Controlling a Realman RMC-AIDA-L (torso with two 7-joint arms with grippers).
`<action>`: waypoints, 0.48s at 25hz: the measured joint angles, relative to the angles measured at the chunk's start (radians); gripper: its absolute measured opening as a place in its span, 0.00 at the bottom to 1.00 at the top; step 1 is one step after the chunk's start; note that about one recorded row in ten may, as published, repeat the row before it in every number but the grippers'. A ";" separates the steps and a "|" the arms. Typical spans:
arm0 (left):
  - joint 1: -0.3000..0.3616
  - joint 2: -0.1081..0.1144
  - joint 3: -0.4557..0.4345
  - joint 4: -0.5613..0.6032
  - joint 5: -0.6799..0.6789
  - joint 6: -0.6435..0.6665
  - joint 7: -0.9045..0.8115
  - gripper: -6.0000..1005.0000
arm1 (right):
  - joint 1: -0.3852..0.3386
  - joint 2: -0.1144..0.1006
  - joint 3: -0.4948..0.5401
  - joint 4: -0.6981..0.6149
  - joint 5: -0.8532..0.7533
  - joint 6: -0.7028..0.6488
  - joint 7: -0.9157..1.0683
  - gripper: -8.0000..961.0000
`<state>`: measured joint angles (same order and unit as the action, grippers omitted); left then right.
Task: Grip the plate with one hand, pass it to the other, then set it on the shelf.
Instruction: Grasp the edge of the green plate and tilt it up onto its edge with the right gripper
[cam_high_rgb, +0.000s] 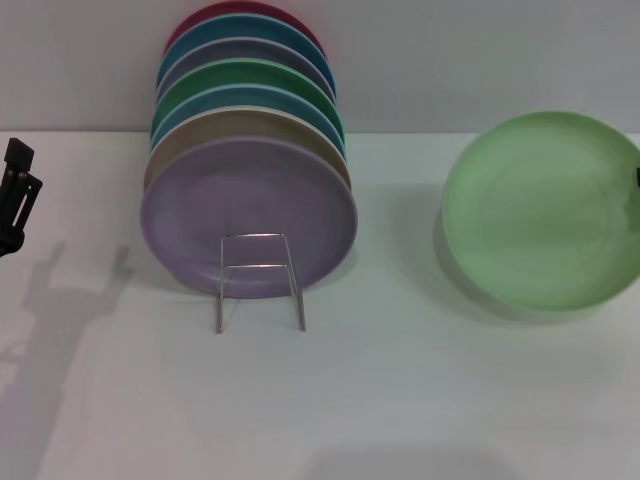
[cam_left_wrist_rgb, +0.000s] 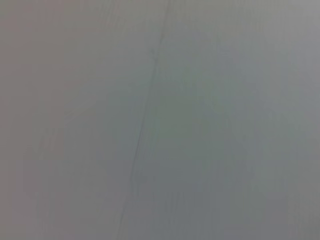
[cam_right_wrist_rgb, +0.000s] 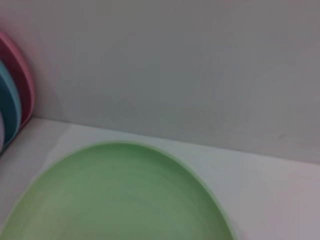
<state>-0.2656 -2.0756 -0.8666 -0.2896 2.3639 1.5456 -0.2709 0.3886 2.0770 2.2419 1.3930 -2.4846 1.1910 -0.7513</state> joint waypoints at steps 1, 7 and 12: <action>0.000 0.000 0.000 0.000 0.000 0.000 0.000 0.85 | -0.003 0.000 -0.010 -0.001 0.001 -0.017 -0.007 0.03; -0.010 0.001 0.000 0.001 0.000 0.000 0.002 0.85 | -0.030 0.002 -0.102 -0.001 0.003 -0.130 -0.038 0.03; -0.014 0.002 0.000 0.002 0.000 0.000 0.004 0.85 | -0.056 0.002 -0.195 0.015 0.004 -0.240 -0.055 0.03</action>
<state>-0.2797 -2.0739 -0.8666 -0.2881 2.3639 1.5459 -0.2666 0.3330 2.0786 2.0467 1.4085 -2.4808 0.9511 -0.8067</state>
